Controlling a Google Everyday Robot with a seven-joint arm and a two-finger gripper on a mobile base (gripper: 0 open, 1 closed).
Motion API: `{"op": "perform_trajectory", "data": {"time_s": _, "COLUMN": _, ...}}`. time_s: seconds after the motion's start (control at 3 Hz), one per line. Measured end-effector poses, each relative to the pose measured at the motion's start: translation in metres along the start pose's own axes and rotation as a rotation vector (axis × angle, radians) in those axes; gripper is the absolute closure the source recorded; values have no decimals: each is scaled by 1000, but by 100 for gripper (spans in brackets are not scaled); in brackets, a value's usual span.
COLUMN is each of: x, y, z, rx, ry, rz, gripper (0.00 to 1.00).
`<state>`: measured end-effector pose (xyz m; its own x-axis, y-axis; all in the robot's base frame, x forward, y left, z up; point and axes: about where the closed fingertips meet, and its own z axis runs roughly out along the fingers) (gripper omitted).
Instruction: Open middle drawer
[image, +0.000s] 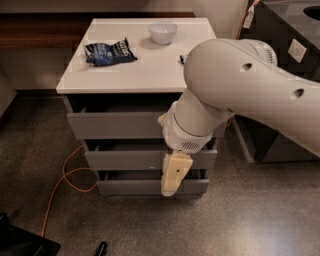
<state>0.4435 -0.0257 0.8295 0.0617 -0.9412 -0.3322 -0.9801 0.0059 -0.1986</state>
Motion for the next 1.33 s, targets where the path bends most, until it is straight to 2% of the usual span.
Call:
{"op": "perform_trajectory", "data": {"time_s": 0.33, "x": -8, "y": 1, "z": 9, "rx": -9, "ry": 4, "rz": -17, "gripper": 0}}
{"op": "perform_trajectory", "data": {"time_s": 0.67, "x": -12, "y": -7, "z": 41, "rx": -27, "ry": 4, "rz": -51, "gripper": 0}}
{"op": "perform_trajectory", "data": {"time_s": 1.33, "x": -3, "y": -36, "z": 129, "rx": -39, "ry": -57, "rz": -96, "gripper": 0}}
